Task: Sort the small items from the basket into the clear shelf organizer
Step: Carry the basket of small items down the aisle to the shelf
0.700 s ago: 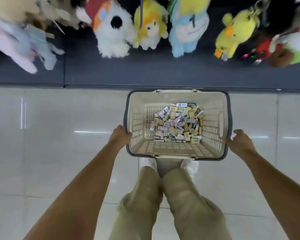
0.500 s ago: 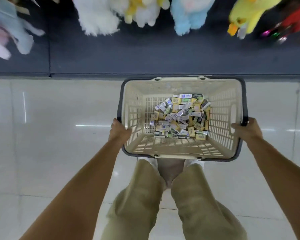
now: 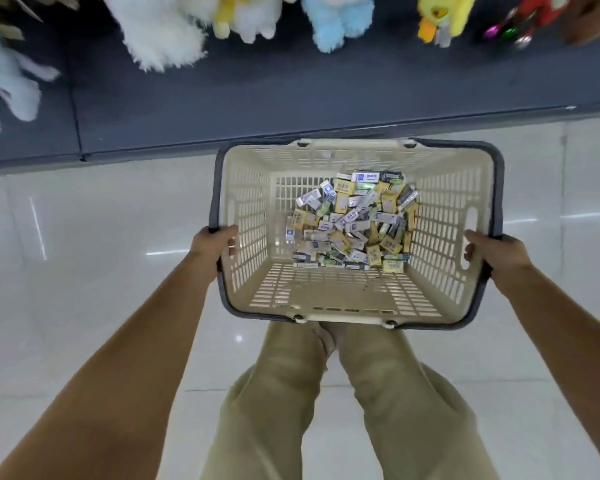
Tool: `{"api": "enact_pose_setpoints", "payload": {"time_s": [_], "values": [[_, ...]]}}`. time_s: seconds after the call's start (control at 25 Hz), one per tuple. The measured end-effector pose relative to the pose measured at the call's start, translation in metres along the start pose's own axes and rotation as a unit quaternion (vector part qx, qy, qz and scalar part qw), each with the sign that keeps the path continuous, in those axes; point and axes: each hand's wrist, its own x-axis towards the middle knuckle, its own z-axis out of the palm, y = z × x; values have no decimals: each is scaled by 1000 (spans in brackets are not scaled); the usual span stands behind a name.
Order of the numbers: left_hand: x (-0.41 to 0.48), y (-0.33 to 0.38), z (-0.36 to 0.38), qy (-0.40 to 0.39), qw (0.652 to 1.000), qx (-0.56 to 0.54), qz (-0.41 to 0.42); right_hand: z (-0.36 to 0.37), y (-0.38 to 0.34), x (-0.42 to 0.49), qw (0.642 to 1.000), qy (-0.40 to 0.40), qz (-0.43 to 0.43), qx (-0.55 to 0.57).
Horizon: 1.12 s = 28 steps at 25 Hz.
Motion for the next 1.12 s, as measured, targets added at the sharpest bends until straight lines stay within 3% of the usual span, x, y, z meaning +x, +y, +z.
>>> {"api": "enact_pose_setpoints", "payload": {"time_s": [0.2, 0.36, 0.56, 0.8, 1.12], "values": [[-132, 56, -48, -25, 993, 100, 52, -84, 1, -130, 999, 9, 8, 50], [-228, 78, -77, -47, 968, 230, 84, -152, 21, -240, 996, 29, 24, 82], [-289, 74, -51, -49, 957, 245, 149, -216, 75, -319, 980, 67, 44, 182], [-352, 93, 68, -119, 902, 349, 223, -291, 138, -341, 948, 147, 100, 263], [-486, 85, 309, -198, 780, 493, 330, -409, 210, -302, 865, 199, 196, 416]]}}
